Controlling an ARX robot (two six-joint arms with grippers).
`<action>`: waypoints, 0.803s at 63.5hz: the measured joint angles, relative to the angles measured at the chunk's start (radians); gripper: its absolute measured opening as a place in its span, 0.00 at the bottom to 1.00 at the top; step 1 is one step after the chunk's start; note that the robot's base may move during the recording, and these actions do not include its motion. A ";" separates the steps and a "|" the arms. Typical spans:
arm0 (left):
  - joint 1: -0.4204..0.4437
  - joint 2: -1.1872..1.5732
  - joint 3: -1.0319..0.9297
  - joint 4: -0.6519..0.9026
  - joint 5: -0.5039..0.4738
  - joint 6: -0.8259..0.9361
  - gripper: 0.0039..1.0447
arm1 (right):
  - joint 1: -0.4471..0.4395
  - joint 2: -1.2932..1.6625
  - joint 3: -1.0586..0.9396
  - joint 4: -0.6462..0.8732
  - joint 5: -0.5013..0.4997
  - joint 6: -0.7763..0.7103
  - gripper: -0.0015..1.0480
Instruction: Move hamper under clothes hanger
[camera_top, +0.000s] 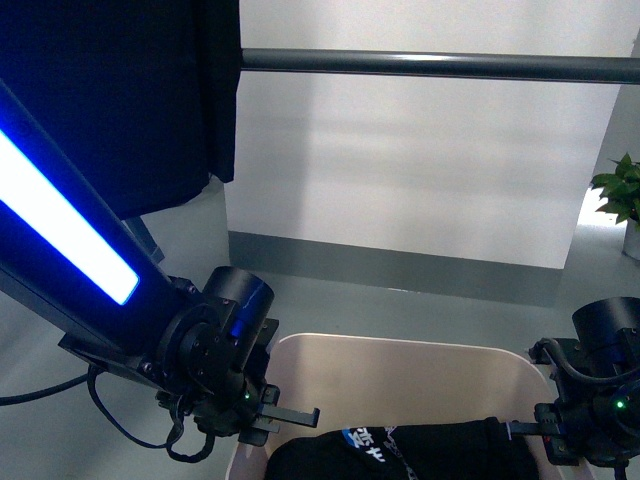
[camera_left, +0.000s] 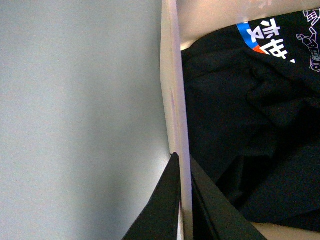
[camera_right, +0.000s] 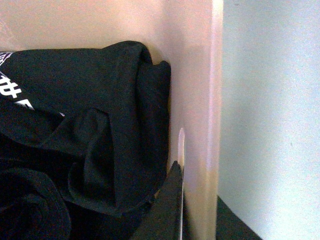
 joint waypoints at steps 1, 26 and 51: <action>0.000 0.000 0.000 0.000 0.001 0.001 0.08 | 0.000 0.000 0.000 -0.002 0.000 -0.001 0.14; -0.008 -0.028 -0.006 0.026 0.046 0.024 0.72 | 0.011 -0.011 -0.018 0.028 0.003 -0.006 0.76; -0.013 -0.170 -0.105 0.171 -0.009 0.068 0.94 | 0.022 -0.222 -0.124 0.165 0.011 -0.010 0.93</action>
